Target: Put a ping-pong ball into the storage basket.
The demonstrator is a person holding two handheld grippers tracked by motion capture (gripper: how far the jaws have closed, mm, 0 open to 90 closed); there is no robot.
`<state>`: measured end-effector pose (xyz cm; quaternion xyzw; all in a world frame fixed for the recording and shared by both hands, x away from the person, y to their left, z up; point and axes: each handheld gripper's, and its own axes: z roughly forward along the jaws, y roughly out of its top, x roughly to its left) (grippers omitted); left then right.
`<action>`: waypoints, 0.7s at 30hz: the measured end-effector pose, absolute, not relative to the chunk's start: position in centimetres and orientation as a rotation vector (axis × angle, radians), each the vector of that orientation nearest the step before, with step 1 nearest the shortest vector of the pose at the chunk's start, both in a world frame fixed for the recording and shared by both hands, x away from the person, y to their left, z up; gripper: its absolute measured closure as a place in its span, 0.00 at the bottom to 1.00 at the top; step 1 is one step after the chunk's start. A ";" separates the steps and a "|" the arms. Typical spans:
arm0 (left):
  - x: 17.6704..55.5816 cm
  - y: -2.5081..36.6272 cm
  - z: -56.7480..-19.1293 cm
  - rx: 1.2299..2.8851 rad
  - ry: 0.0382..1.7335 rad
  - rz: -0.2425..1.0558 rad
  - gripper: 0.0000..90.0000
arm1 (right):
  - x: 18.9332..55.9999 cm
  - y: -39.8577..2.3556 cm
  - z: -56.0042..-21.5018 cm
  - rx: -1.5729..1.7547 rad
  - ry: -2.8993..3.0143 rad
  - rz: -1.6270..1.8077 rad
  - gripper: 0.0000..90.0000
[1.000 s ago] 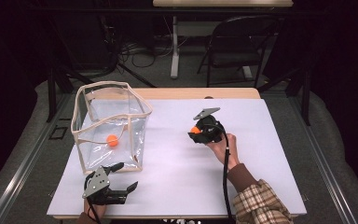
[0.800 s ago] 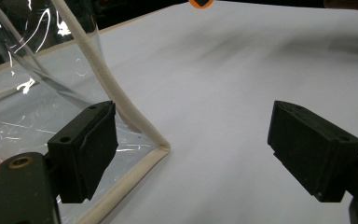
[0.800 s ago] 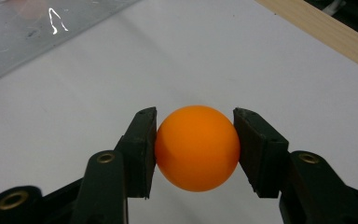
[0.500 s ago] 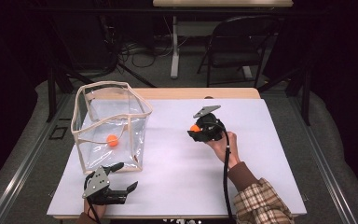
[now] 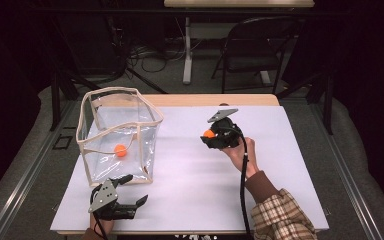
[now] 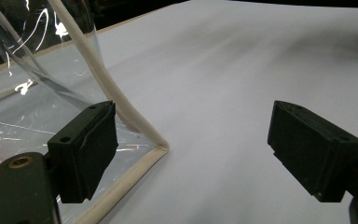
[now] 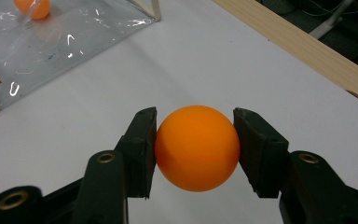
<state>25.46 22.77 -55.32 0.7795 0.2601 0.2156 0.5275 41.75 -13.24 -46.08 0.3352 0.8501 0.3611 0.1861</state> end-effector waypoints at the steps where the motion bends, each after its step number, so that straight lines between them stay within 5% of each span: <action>1: 25.5 22.8 -55.3 1.866 0.621 0.517 0.18 | 41.7 -13.2 -46.0 0.942 2.394 1.018 0.56; 21: 25.5 22.8 -55.3 1.871 0.619 0.511 0.18 | 41.8 -13.0 -45.3 0.929 2.391 1.025 0.56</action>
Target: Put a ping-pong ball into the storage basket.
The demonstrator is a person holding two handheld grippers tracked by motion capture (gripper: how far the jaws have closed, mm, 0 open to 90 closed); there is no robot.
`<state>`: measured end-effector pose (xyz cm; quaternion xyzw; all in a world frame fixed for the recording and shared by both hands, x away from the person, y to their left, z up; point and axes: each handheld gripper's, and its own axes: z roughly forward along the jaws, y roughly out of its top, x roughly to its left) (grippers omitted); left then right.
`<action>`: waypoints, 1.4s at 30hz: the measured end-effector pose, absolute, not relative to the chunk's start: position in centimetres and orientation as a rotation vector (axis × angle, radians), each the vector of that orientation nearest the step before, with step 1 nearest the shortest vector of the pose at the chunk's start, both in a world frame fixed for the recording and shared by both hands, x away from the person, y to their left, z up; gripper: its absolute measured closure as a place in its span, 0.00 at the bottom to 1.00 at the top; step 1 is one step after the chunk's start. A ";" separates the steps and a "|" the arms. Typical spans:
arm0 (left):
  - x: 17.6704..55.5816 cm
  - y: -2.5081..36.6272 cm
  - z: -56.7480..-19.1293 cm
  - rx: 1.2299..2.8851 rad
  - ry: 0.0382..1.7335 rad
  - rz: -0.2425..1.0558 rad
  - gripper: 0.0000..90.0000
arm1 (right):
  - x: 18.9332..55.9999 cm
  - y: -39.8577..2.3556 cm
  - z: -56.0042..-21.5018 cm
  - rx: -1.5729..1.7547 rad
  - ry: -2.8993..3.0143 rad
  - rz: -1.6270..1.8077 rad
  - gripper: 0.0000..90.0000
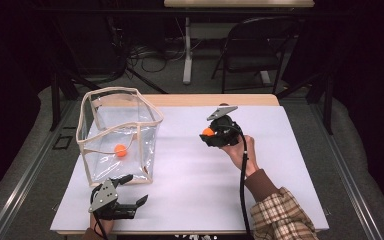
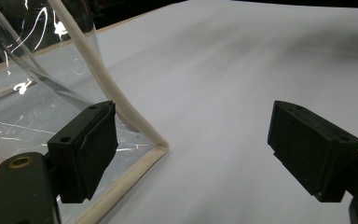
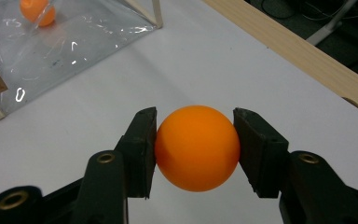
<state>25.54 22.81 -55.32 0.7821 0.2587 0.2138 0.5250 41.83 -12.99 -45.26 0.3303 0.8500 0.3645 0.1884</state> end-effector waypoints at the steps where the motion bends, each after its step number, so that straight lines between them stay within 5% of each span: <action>1: 25.5 22.8 -55.3 1.871 0.620 0.511 0.18 | 41.8 -12.9 -45.0 0.927 2.391 1.024 0.56; 42: 25.6 22.7 -55.4 1.871 0.621 0.507 0.18 | 42.5 -11.9 -41.8 0.875 2.364 1.066 0.56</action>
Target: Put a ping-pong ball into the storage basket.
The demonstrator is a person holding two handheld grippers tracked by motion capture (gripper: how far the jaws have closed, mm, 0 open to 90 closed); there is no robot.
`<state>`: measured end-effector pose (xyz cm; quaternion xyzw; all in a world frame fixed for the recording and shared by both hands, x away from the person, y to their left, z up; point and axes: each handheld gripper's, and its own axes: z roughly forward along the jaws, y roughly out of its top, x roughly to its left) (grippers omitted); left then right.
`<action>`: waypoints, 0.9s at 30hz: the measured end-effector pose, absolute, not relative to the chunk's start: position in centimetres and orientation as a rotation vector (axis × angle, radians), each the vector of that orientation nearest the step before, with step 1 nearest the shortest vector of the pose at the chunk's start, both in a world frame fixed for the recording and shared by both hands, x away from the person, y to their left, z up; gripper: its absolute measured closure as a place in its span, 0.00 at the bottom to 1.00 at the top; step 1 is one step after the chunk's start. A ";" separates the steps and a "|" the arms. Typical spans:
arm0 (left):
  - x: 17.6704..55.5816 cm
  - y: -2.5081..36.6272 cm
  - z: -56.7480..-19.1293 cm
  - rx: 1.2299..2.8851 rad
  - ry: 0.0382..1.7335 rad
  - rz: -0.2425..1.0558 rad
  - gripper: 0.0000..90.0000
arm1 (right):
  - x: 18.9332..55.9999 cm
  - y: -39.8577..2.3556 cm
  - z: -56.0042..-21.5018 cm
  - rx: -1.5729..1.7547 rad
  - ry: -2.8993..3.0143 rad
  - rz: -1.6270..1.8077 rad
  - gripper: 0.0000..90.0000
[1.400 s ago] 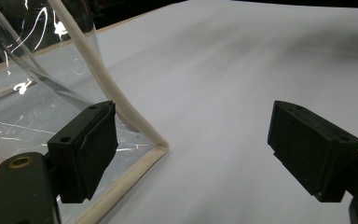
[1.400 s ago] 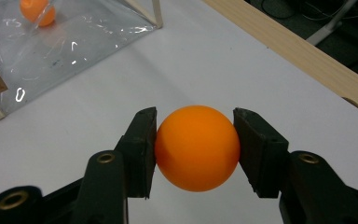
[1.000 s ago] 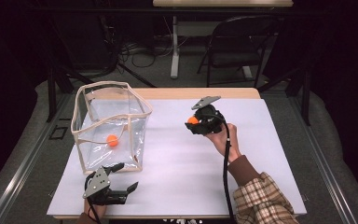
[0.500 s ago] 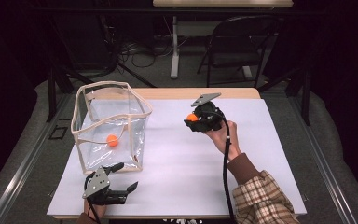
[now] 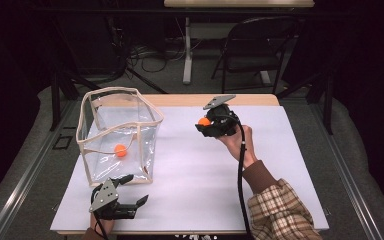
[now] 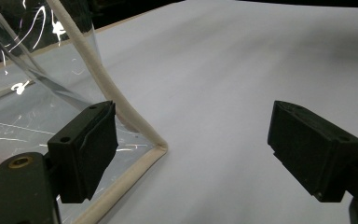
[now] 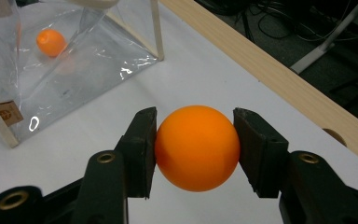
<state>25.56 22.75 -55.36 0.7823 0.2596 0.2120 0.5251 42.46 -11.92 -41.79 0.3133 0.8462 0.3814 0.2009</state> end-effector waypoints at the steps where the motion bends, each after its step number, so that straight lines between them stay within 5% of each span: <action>1: 25.6 22.8 -55.4 1.871 0.621 0.508 0.18 | 42.5 -11.9 -41.7 0.880 2.363 1.068 0.56; 27: 25.6 22.8 -55.4 1.870 0.621 0.507 0.18 | 43.2 -9.7 -40.3 0.821 2.367 1.087 0.56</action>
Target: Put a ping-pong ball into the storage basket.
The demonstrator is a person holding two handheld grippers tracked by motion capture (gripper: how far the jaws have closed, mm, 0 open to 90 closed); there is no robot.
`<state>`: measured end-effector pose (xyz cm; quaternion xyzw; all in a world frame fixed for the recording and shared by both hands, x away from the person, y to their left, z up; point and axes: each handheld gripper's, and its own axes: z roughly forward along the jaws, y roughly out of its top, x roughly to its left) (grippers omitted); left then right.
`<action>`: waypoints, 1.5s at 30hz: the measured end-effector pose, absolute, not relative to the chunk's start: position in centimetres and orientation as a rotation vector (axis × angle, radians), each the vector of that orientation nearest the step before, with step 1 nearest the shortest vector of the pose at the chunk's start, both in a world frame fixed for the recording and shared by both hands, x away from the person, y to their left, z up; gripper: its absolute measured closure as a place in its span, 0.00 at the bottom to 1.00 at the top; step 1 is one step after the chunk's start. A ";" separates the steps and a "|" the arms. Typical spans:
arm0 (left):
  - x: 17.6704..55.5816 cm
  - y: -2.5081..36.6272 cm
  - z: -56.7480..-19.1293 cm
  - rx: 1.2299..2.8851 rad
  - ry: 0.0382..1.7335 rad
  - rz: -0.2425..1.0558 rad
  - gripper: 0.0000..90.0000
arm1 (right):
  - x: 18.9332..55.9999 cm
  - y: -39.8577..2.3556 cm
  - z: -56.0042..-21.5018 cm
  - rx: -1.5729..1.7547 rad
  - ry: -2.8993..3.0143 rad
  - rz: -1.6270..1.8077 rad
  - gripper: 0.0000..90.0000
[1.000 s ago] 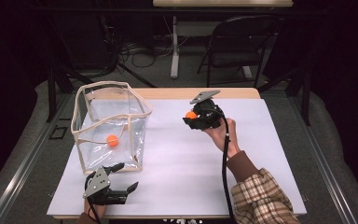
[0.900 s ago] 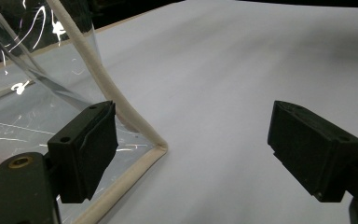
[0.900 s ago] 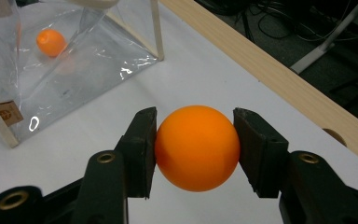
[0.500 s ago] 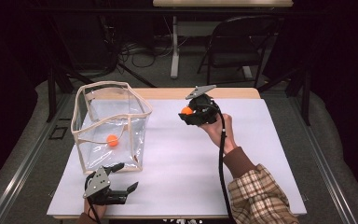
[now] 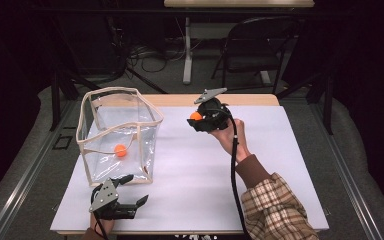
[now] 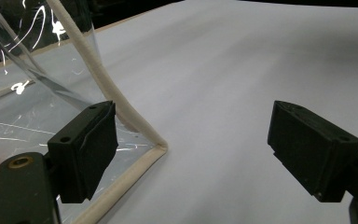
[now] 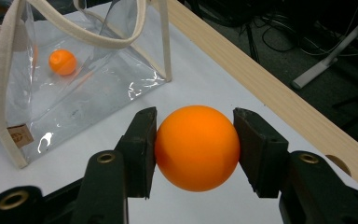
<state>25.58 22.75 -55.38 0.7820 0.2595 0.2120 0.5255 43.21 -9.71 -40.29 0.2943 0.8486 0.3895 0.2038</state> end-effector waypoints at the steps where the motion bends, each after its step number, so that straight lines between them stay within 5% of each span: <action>1: 25.6 22.8 -55.4 1.871 0.620 0.507 0.18 | 43.2 -9.7 -40.3 0.820 2.369 1.085 0.56; 45: 25.6 22.8 -55.4 1.873 0.618 0.500 0.18 | 44.3 -6.8 -38.9 0.781 2.347 1.147 0.56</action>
